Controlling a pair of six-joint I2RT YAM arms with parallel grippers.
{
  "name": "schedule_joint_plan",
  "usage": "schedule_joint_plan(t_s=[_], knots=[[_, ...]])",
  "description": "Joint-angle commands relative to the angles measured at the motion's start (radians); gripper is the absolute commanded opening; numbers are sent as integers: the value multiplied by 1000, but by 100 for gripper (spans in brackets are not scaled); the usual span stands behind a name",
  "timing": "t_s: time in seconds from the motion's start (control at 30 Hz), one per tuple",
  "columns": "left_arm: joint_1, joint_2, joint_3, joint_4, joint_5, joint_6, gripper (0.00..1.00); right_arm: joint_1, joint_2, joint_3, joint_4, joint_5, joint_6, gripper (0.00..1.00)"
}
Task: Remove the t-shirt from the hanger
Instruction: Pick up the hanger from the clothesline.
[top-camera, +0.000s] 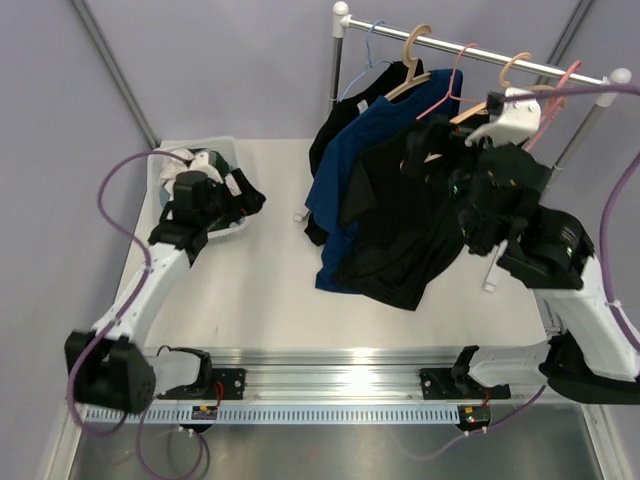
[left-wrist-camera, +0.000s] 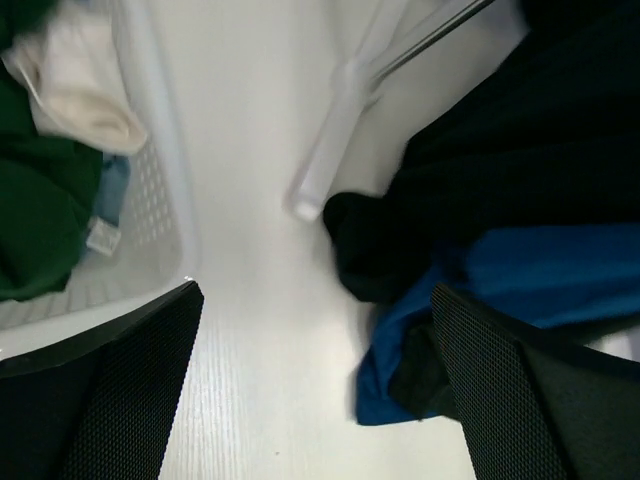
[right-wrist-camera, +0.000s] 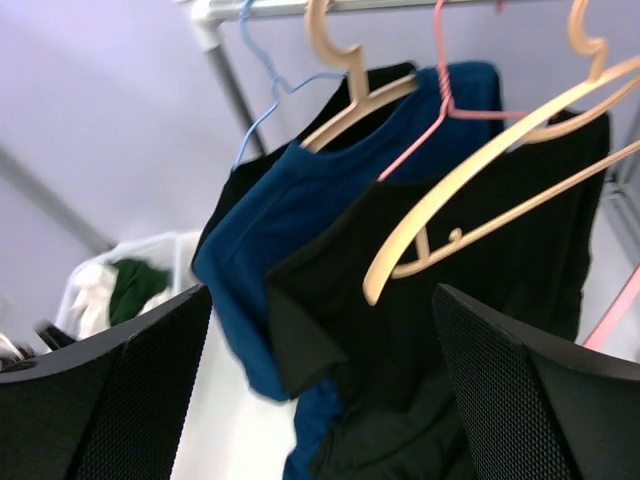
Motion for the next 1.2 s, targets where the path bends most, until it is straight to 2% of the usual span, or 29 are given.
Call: schedule_joint_plan(t_s=[0.0, 0.07, 0.13, 0.17, 0.23, 0.3, 0.37, 0.53, 0.63, 0.77, 0.9, 1.03, 1.13, 1.17], knots=[[2, 144, -63, 115, 53, -63, 99, -77, 144, 167, -47, 34, -60, 100], [2, 198, -112, 172, -24, -94, 99, -108, 202, 208, 4, 80, -123, 98], [-3, 220, -158, 254, -81, -137, 99, -161, 230, 233, 70, 65, -126, 97], [-11, 234, -176, 260, -171, -134, 99, -178, 256, 230, 111, 46, -120, 97], [-20, 237, -190, 275, -251, -124, 99, -212, 288, 234, 137, 35, -122, 97], [-14, 237, -225, 310, -307, -128, 99, -263, 350, 266, 113, 10, -88, 97], [-14, 232, -245, 315, -370, -123, 99, -319, 403, 300, 35, -5, 12, 97], [-15, 205, -268, 330, -434, -103, 99, -404, 417, 219, 44, -45, 130, 94], [-12, 186, -268, 310, -477, -94, 99, -456, 420, 144, 107, -74, 151, 93], [0, 191, -265, 296, -479, -89, 99, -482, 387, 26, 248, -126, 127, 91], [29, 183, -279, 287, -490, -92, 99, -485, 384, 27, 200, -96, 167, 91], [28, 123, -293, 289, -404, -104, 99, -485, 373, 10, 182, -73, 216, 89], [0, 35, -290, 281, -335, -82, 99, -485, 376, 10, 180, -42, 227, 76], [-12, 15, -262, 239, -330, -68, 99, -485, 380, 16, 171, -36, 227, 68]])
